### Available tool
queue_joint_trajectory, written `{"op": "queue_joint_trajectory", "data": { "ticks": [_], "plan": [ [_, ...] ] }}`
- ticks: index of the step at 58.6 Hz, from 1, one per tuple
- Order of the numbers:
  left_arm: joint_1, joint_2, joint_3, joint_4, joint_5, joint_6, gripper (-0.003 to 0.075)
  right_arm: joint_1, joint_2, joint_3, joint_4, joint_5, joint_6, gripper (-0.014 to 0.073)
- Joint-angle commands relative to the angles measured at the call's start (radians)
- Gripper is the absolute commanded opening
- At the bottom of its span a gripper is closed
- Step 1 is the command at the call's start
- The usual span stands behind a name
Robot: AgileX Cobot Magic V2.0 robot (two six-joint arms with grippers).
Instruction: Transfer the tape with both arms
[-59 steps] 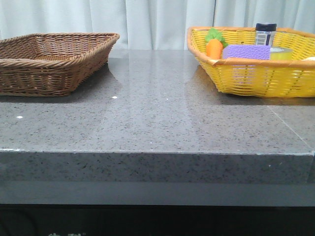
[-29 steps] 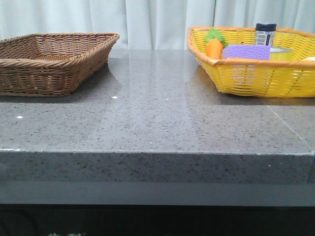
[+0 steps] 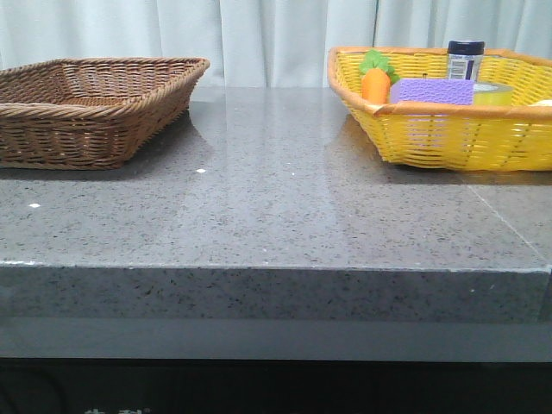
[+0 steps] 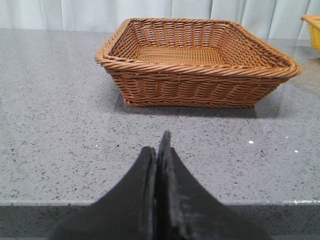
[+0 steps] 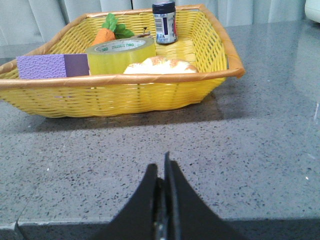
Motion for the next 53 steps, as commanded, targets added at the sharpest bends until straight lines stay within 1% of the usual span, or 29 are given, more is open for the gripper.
{"op": "queue_joint_trajectory", "data": {
  "ticks": [1,18,22,29,35,43,50,53],
  "plan": [
    [0.002,-0.015,0.039,-0.009,-0.085,-0.011,-0.0020,-0.006,-0.026,-0.026,-0.002,-0.086,-0.005,-0.0069],
    [0.002,-0.015,0.039,-0.009,-0.098,-0.011,-0.0020,-0.006,-0.026,-0.026,-0.002,-0.092,-0.005,-0.0069],
    [0.002,-0.015,0.039,-0.009,-0.119,-0.011,-0.0020,-0.006,-0.026,-0.026,-0.002,-0.092,-0.005,-0.0069],
    [0.002,-0.015,0.026,-0.009,-0.208,-0.011,-0.0020,-0.006,-0.026,-0.067,-0.002,-0.067,-0.005,-0.0069],
    [0.002,-0.015,-0.030,-0.009,-0.218,-0.011,-0.0020,-0.006,-0.020,-0.158,-0.024,-0.027,-0.005,-0.0068],
    [0.002,0.011,-0.175,-0.009,-0.176,-0.011,-0.0020,-0.006,0.045,-0.312,-0.087,0.050,-0.005,-0.0067],
    [0.002,0.118,-0.327,-0.009,-0.110,-0.011,-0.0020,-0.006,0.181,-0.482,-0.091,0.148,-0.005,-0.0067],
    [0.002,0.201,-0.411,-0.009,-0.054,-0.011,-0.0020,-0.006,0.250,-0.562,-0.090,0.197,-0.005,-0.0067]
  ]
}}
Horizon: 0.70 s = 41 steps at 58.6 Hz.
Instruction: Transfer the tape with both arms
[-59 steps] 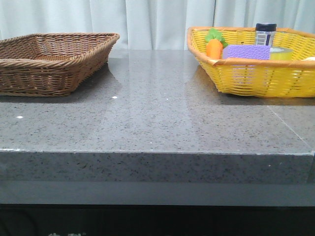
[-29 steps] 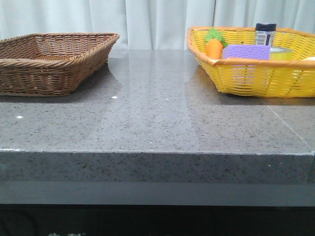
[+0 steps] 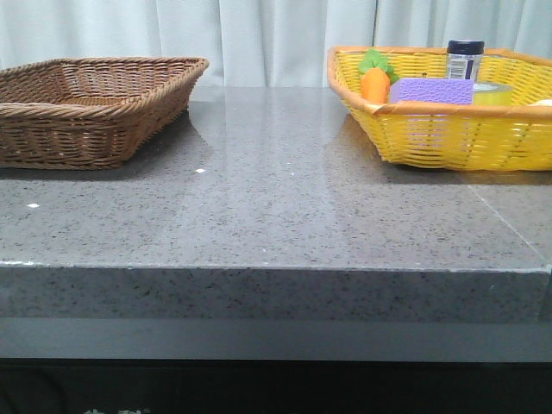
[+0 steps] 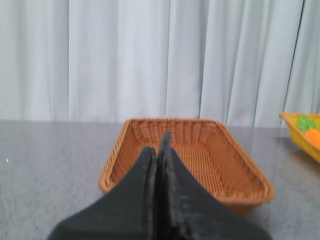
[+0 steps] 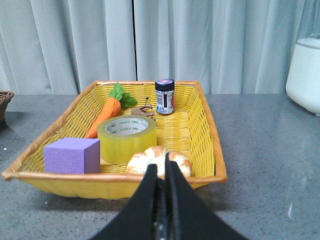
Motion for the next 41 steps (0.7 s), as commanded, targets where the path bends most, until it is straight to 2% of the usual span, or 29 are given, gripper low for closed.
{"op": "queue_joint_trajectory", "data": {
  "ticks": [1,11,23,27,29,33,37,41],
  "plan": [
    [0.002,0.126,-0.136,-0.009,0.004,-0.011,-0.0020,-0.006,0.128,-0.150,-0.015,0.006,-0.005,-0.0067],
    [0.002,0.330,-0.301,-0.009,0.084,-0.011,-0.0020,-0.006,0.290,-0.315,-0.015,0.083,-0.005,-0.0067],
    [0.002,0.403,-0.339,-0.009,0.082,-0.011,-0.0018,-0.006,0.331,-0.335,-0.015,0.079,-0.005,-0.0067],
    [0.002,0.403,-0.339,-0.009,0.082,-0.011,0.0019,-0.006,0.331,-0.335,-0.015,0.080,-0.005,-0.0040],
    [0.002,0.403,-0.339,-0.009,0.082,-0.011,0.0068,-0.006,0.331,-0.335,-0.015,0.080,-0.005,0.0009],
    [0.002,0.403,-0.337,-0.009,0.084,-0.011,0.0227,-0.006,0.331,-0.335,-0.015,0.080,-0.005,0.0130],
    [0.002,0.403,-0.335,-0.009,0.089,-0.011,0.0460,-0.006,0.331,-0.334,-0.015,0.083,-0.005,0.0329],
    [0.002,0.403,-0.335,-0.009,0.091,-0.011,0.0624,-0.006,0.332,-0.334,-0.015,0.083,-0.005,0.0511]
  ]
}}
